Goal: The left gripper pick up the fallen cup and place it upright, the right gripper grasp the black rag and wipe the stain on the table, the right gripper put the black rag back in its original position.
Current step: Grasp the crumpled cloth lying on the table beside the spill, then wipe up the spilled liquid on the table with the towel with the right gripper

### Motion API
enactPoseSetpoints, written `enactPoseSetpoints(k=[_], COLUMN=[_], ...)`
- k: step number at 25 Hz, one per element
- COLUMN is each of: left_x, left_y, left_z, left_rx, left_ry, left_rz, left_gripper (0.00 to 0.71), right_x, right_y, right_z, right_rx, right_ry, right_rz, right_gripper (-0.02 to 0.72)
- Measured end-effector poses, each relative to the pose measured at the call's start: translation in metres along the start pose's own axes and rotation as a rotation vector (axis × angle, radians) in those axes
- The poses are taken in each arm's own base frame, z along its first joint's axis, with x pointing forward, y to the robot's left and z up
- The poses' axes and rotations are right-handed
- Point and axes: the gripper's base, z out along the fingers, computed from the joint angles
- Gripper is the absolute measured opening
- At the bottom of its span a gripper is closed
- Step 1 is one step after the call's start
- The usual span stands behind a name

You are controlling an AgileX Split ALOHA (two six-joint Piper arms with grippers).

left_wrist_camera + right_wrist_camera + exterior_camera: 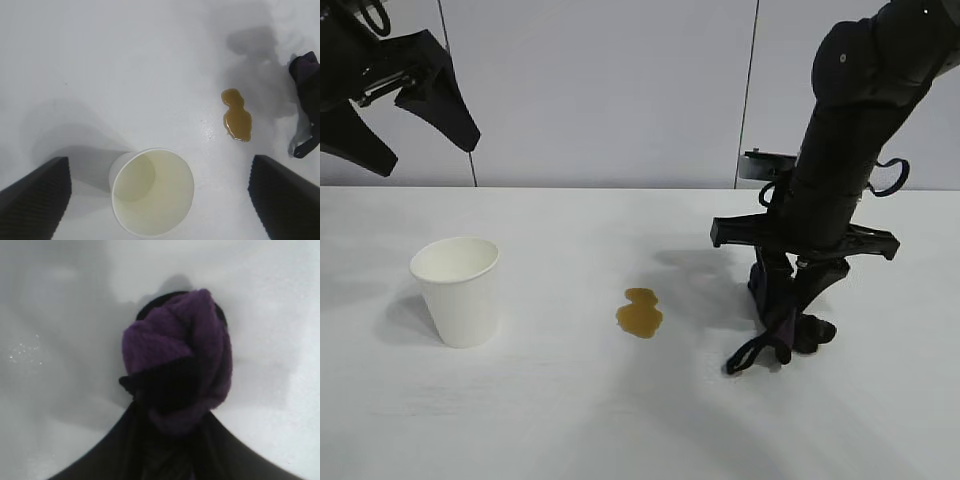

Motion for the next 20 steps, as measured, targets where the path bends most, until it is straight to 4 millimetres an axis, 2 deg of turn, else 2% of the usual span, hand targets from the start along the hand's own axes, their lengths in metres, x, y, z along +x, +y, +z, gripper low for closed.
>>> enactPoseSetpoints(k=[4, 8, 11, 14, 17, 20], left_x=[0.000, 0.000, 0.000, 0.000, 0.000, 0.001], left_y=[0.000, 0.000, 0.000, 0.000, 0.000, 0.000], left_z=[0.000, 0.000, 0.000, 0.000, 0.000, 0.000], left_rx=[0.000, 0.000, 0.000, 0.000, 0.000, 0.003], left_ry=[0.000, 0.000, 0.000, 0.000, 0.000, 0.006], left_rz=[0.000, 0.000, 0.000, 0.000, 0.000, 0.000], left_gripper=[0.693, 0.694, 0.694, 0.694, 0.694, 0.694], right_x=[0.000, -0.002, -0.006, -0.008, -0.005, 0.001], right_y=[0.003, 0.015, 0.031, 0.059, 0.088, 0.111], right_z=[-0.003, -0.029, -0.055, -0.067, -0.062, -0.043], right_rx=[-0.036, -0.149, -0.213, -0.237, -0.231, -0.209], right_ry=[0.000, -0.053, -0.117, -0.167, -0.197, -0.195], right_rz=[0.025, 0.057, 0.022, -0.058, -0.156, -0.241], right_gripper=[0.118, 0.115, 0.115, 0.115, 0.115, 0.115])
